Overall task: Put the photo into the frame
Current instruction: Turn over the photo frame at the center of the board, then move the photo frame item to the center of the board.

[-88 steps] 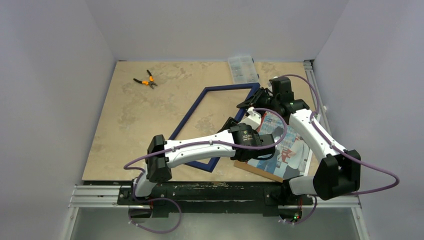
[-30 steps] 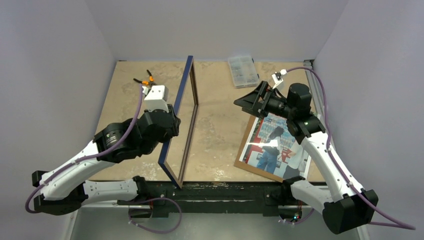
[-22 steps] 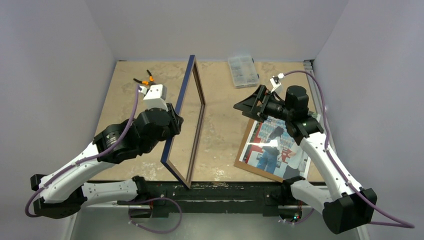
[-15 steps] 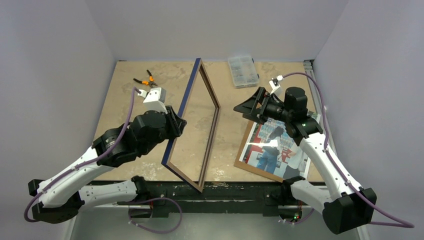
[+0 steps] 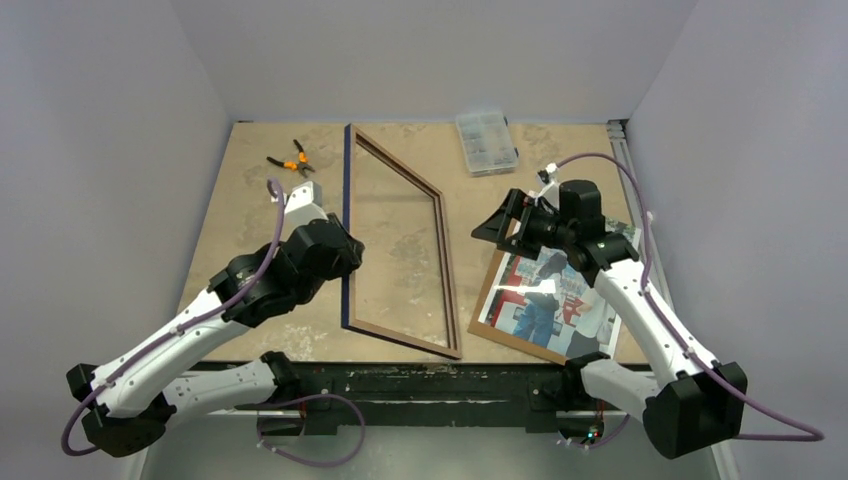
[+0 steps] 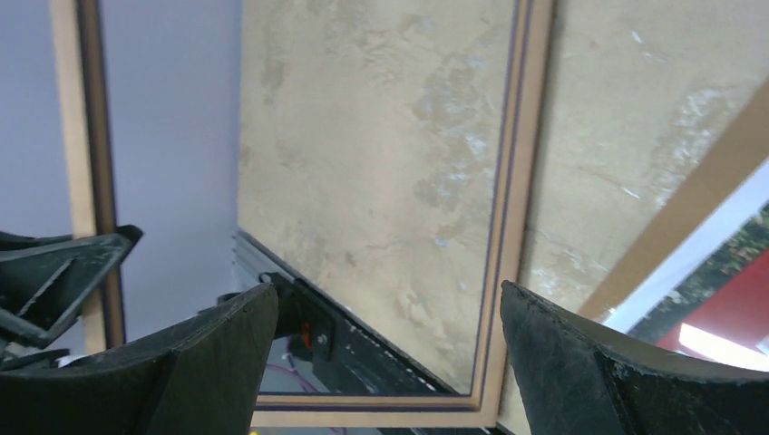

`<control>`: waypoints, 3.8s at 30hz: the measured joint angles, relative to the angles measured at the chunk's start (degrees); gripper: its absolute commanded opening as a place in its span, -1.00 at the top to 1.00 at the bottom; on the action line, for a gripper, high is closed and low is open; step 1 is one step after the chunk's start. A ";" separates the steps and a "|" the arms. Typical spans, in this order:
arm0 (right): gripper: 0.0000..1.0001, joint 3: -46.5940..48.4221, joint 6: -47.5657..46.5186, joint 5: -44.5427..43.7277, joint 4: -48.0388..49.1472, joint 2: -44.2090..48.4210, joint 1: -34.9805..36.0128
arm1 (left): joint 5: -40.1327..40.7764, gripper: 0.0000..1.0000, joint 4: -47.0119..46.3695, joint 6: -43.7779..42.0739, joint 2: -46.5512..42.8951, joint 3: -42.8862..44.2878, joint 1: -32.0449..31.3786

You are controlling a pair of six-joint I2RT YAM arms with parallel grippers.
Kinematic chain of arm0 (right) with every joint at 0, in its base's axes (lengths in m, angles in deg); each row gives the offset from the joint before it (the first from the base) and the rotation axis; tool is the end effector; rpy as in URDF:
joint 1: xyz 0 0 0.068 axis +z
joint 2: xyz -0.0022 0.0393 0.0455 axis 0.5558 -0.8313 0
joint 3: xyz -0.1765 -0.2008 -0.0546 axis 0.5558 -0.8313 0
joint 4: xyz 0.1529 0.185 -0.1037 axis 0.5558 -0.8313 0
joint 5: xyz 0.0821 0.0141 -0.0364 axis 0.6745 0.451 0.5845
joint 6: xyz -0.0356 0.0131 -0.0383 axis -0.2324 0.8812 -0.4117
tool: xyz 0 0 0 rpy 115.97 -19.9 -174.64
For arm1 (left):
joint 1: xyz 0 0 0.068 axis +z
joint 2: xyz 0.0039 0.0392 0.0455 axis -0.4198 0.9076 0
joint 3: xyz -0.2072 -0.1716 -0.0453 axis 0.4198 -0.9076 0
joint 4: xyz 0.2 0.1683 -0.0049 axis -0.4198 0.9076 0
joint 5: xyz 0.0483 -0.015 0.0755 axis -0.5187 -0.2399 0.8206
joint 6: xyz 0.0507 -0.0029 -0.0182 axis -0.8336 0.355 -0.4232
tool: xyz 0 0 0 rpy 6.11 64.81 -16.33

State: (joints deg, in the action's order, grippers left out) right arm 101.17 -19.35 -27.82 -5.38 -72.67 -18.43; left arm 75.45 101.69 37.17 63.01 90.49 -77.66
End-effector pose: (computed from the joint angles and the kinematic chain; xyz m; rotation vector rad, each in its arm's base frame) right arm 0.2186 0.0793 0.3085 0.1756 2.2464 1.1598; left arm 0.1169 -0.1219 0.3709 -0.4255 2.1276 -0.4869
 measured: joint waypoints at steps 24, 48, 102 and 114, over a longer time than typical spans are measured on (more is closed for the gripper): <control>-0.20 -3.52 -8.44 -19.45 -0.44 -27.58 16.50 | 1.68 1.00 -1.36 -2.99 0.96 -11.56 6.47; 1.00 -7.89 -3.37 -17.70 15.04 -29.83 19.17 | 1.97 -0.26 8.52 -4.96 14.73 -13.14 11.65; -0.82 -6.54 -1.36 -25.62 1.18 -9.20 19.58 | -24.06 -1.00 -11.21 -15.08 -7.02 -13.66 11.96; -0.96 -12.98 0.61 -23.15 -5.70 -0.79 2.19 | -40.24 -1.00 -36.24 -9.31 8.50 -20.39 10.03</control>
State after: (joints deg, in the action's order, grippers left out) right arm 88.19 -18.74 -50.97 -11.09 -73.46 -16.25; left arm 35.21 65.45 27.86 71.52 70.10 -67.63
